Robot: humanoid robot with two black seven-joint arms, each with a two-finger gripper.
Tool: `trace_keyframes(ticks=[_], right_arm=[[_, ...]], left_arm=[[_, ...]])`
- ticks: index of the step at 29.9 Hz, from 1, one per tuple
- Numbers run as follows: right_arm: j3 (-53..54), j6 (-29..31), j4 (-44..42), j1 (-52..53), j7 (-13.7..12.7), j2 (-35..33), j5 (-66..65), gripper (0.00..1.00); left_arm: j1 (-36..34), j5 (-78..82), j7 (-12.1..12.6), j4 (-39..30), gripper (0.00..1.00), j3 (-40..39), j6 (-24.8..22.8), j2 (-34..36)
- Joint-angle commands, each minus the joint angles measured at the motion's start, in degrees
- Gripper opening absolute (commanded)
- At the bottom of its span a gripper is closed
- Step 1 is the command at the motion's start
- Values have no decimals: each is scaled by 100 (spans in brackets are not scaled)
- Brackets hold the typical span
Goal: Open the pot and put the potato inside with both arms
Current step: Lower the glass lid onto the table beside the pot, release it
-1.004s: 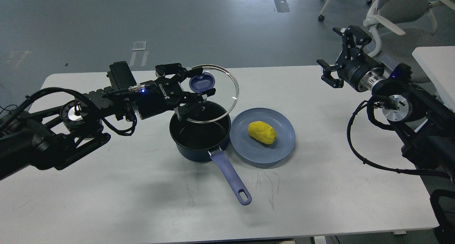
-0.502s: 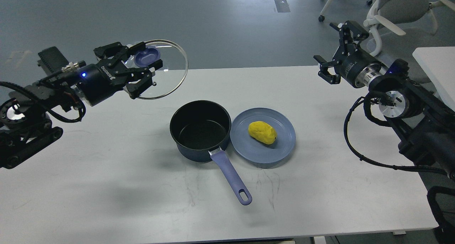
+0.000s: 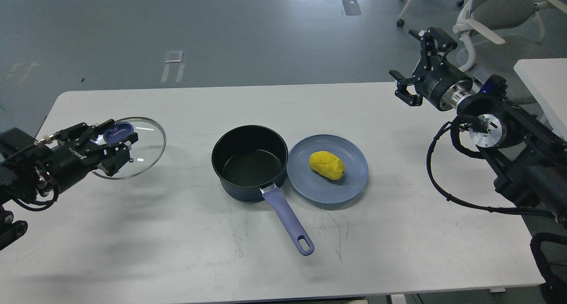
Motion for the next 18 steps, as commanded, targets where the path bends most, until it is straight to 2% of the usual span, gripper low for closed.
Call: trace_keyframes(ticks=[1,18], right_arm=[[0,0,-6,8,-7,-19,1,100],[0,-9,-6,-10,-7,-46,1,100]], left_arm=[[132,14,0,52,0,4,-2,-42],[177,14,0,61,0,382,-2,-446]])
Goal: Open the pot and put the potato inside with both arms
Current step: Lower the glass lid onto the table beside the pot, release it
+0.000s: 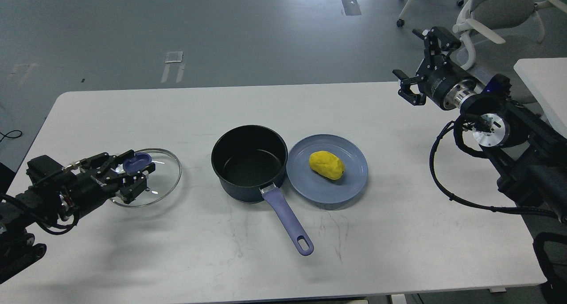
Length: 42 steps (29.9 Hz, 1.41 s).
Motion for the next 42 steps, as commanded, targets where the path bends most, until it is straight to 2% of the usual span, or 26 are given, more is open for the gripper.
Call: trace_keyframes(ticks=[1,25,27,28,30,38,40,42], right_arm=[[0,1,0,-17,0,0,0,100],[0,-96,35,-35,0,0,0,100],[0,-96,36,-35,0,0,0,100],[0,-96,36,-35,9,0,0,100],[0,-96,44,-35,0,0,0,100],[0,-96,44,-43,9,0,0,100],[0,-96,36,-43,0,0,9,100],[0,-96,44,-35,0,-9,9,100]], left_arm=[[-5,0,0,3,0,6,0,-54],[39,-9,0,82,0,94,0,-160],[48,-9,0,82,9,94,0,-160],[48,-43,0,82,35,85,0,-169],[48,-96,0,82,73,85,0,-204],[48,-123,0,82,81,85,0,-257],[48,-140,0,74,94,76,0,-265],[30,-254,0,48,97,76,0,-265]])
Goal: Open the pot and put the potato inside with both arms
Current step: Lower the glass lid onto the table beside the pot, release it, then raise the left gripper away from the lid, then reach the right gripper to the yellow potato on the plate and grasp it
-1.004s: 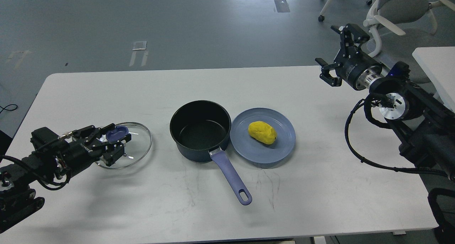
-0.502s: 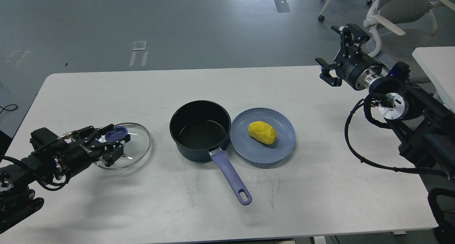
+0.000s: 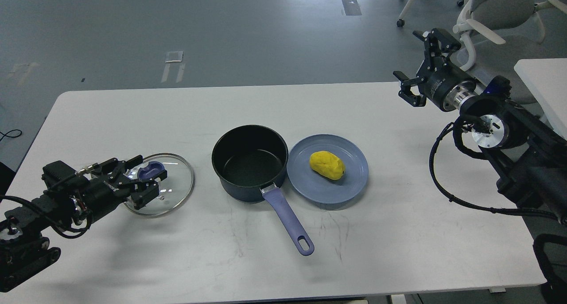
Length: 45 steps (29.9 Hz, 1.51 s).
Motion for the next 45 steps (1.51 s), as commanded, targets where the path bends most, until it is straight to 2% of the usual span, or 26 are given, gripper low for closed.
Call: trace_keyframes(ticks=[1,5,9,13,17,19,20,21,23,25,29,30,31,32,33,35,38,39,41,43,44,45], right_arm=[[0,0,3,3,-2,-8,-7,100],[0,9,3,29,-2,-8,-7,100],[0,18,3,73,-2,-8,-7,100],[-9,18,3,82,-2,0,-7,100],[-123,18,12,90,6,0,-7,100],[-132,18,12,90,6,0,-7,100],[-140,18,38,90,-2,-8,-7,100],[-140,18,56,90,-2,0,-15,100],[-202,26,143,90,-2,-8,-33,100],[-263,27,187,90,6,-8,-77,100],[-456,9,240,222,33,-26,-182,100],[-492,9,249,248,33,-43,-235,100],[-536,9,249,275,33,-70,-314,100],[-649,9,310,336,33,-131,-506,100],[-720,9,354,371,33,-166,-621,100],[-1035,9,529,503,50,-315,-1094,100],[-1256,9,662,600,103,-369,-1447,100],[-1352,9,723,661,120,-386,-1683,100],[-1624,9,837,732,129,-448,-2367,100],[-1958,9,916,784,182,-500,-3174,100],[-1960,9,917,785,182,-501,-3180,100],[-2221,9,969,820,278,-527,-3693,100]], left_arm=[[-35,-194,0,-57,97,-14,0,6],[-167,-959,0,-119,98,-31,0,76],[-816,-1688,0,-119,98,-5,0,277],[-1072,-2031,0,-197,98,-66,0,392],[-1555,-3293,0,-557,98,-102,0,576],[-1696,-3831,0,-619,98,-111,-364,621],[-1879,-4391,0,-620,98,-111,-818,638],[-1968,-4666,0,-620,98,-102,-1049,639],[-2197,-5649,0,-585,98,-111,-2004,639],[-2250,-6117,0,-584,98,-128,-2420,630],[-2259,-7872,0,-628,98,-654,-3553,446],[-2259,-8077,0,-628,98,-716,-3669,419],[-2250,-8270,74,-628,98,-795,-3783,393],[-2233,-8629,510,-620,98,-935,-4037,358],[-2224,-8798,741,-611,98,-1006,-4187,340],[-2180,-9377,1644,-532,98,-1278,-4827,217],[-2162,-9704,2174,-532,98,-1358,-5242,208],[-2154,-9879,2419,-523,98,-1411,-5452,208],[-2145,-10126,2693,-532,98,-1621,-5600,182],[-2136,-10144,2825,-540,98,-1666,-5600,129],[-2136,-10144,2826,-541,98,-1666,-5600,129],[-2127,-10144,2870,-541,98,-1675,-5600,50]])
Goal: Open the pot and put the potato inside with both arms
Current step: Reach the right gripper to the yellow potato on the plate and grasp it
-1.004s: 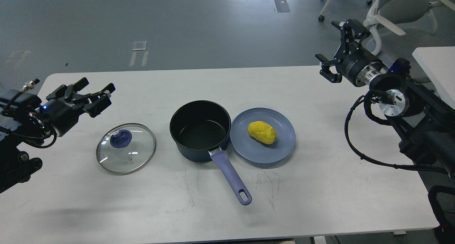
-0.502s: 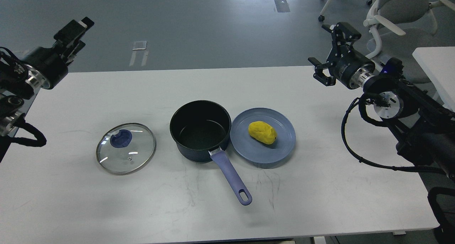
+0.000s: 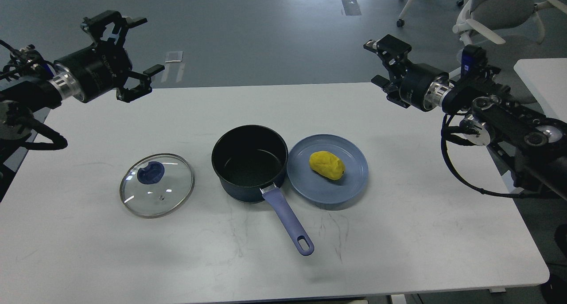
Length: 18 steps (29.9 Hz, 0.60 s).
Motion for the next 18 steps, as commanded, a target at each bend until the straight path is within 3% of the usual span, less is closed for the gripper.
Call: trace_keyframes(ticks=[1,9,15,18], right_arm=[[-682,-9,122,84,189,-54,-1382,98],[-2028,-229,279,374,251,51,-2195,97],[-2785,-238,307,480,760,289,-3266,96],[-2926,-246,272,463,796,289,-3391,96]], left_arm=[[58,-39,131,-8,98,-54,-25,-147],[295,-39,96,-34,98,-63,-25,-174],[445,-39,35,-43,98,-72,-25,-165],[472,-39,-9,-60,98,-72,-25,-173]])
